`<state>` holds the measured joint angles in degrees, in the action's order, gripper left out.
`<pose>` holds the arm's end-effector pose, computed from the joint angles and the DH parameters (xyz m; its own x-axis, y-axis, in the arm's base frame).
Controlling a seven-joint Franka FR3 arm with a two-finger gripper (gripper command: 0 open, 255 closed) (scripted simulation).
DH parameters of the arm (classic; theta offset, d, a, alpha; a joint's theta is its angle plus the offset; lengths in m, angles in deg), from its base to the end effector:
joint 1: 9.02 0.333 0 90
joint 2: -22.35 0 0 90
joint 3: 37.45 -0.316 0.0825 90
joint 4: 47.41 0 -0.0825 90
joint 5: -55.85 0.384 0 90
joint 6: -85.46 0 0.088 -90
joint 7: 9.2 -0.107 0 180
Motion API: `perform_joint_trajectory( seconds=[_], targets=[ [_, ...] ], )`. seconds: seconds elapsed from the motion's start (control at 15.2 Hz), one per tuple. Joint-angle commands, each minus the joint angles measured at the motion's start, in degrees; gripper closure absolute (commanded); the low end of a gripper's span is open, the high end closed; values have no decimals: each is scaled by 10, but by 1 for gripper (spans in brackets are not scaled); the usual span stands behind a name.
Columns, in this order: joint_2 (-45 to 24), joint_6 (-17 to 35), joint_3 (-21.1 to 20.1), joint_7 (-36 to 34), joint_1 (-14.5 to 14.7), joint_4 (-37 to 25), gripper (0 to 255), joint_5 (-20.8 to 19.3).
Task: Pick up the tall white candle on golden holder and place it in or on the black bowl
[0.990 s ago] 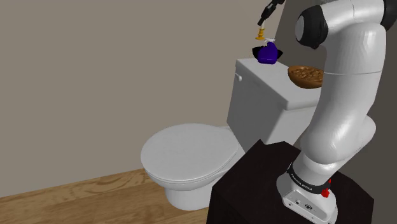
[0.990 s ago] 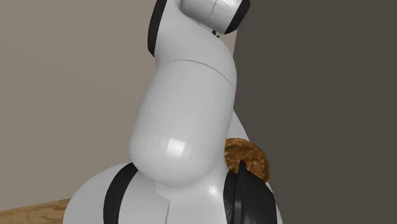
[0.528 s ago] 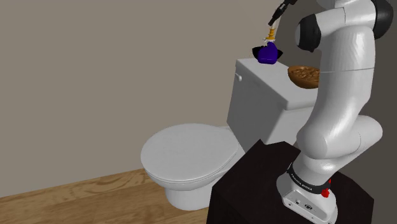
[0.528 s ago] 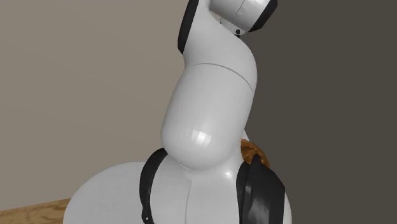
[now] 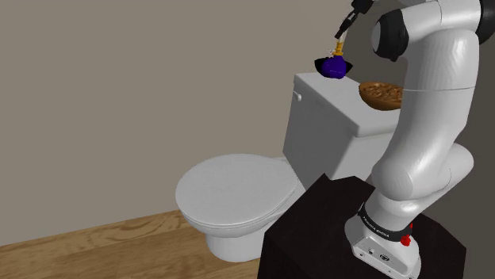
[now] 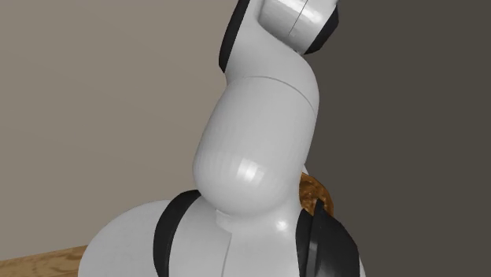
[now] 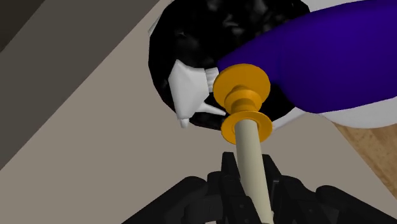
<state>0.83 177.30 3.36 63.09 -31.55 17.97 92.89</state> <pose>0.4333 -0.4927 0.6527 0.8782 0.2298 0.4194 0.2357 -0.9711 0.0386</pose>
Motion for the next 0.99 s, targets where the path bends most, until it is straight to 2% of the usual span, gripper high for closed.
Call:
perform_joint_trajectory(
  seconds=[0.0,0.13,0.66,0.73,0.79,0.92],
  targets=[
    [2,18,1,7,-2,41,255,9],
    [11,40,-2,14,6,71,255,3],
    [12,42,-10,13,0,72,255,0],
    [12,39,-9,16,-4,70,0,2],
    [8,24,-9,15,-11,53,0,4],
    [6,27,-9,15,-10,54,0,4]
  ],
)
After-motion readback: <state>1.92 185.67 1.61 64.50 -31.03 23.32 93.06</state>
